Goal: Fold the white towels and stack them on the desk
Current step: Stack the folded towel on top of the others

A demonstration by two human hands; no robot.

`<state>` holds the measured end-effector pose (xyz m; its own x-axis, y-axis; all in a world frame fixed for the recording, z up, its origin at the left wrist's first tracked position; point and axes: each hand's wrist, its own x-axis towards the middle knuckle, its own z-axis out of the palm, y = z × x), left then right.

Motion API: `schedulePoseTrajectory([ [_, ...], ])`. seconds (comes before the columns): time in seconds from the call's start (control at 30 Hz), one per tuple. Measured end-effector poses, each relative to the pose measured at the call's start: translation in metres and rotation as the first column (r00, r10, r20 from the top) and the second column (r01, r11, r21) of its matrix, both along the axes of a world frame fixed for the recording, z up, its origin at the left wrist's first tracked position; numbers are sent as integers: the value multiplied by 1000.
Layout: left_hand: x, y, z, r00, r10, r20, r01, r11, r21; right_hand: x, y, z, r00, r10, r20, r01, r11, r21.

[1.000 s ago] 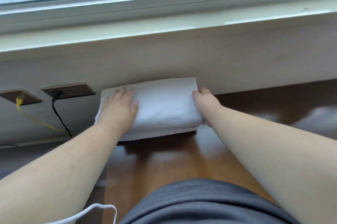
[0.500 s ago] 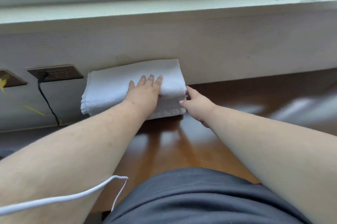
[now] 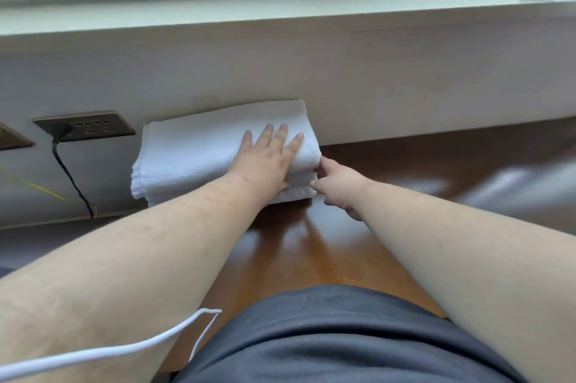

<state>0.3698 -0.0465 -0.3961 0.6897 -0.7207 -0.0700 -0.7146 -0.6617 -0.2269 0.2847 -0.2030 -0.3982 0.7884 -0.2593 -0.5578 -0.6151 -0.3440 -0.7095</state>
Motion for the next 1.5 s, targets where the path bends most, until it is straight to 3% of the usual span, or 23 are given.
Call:
schedulePoseTrajectory([
  [0.23,14,-7,7,997,71,-13,-72,992,-100,8,12,-13,998,-66,-23,69,983,167],
  [0.37,11,-4,5,996,45,-71,-49,997,-54,10,12,-13,976,-217,-9,215,963,165],
  [0.47,7,-3,3,996,39,-76,-41,999,-23,15,13,-11,919,-393,-19,386,891,240],
  [0.63,8,10,4,990,126,-58,-133,981,-139,22,20,-6,885,-461,60,435,867,244],
  [0.77,11,14,3,980,180,-85,-194,958,-210,20,37,1,798,-568,-203,581,636,508],
  [0.83,10,12,3,981,172,-89,-186,962,-201,23,37,-2,761,-621,-188,592,548,591],
  [0.9,8,15,1,987,146,-73,-157,972,-173,24,36,-3,760,-639,-116,561,556,614],
  [1.03,16,53,0,990,142,-11,-142,988,-52,24,34,-9,829,-558,-37,491,696,524],
  [1.2,30,144,0,952,306,30,-306,952,25,31,35,-9,829,-559,14,491,741,458],
  [1.3,36,171,4,954,289,76,-288,957,-22,29,37,-9,852,-523,21,475,790,388],
  [1.4,42,169,7,955,295,34,-296,955,19,25,39,-2,900,-436,18,426,885,190],
  [1.5,33,159,5,957,289,-35,-288,957,36,26,36,2,938,-319,135,341,919,-198],
])
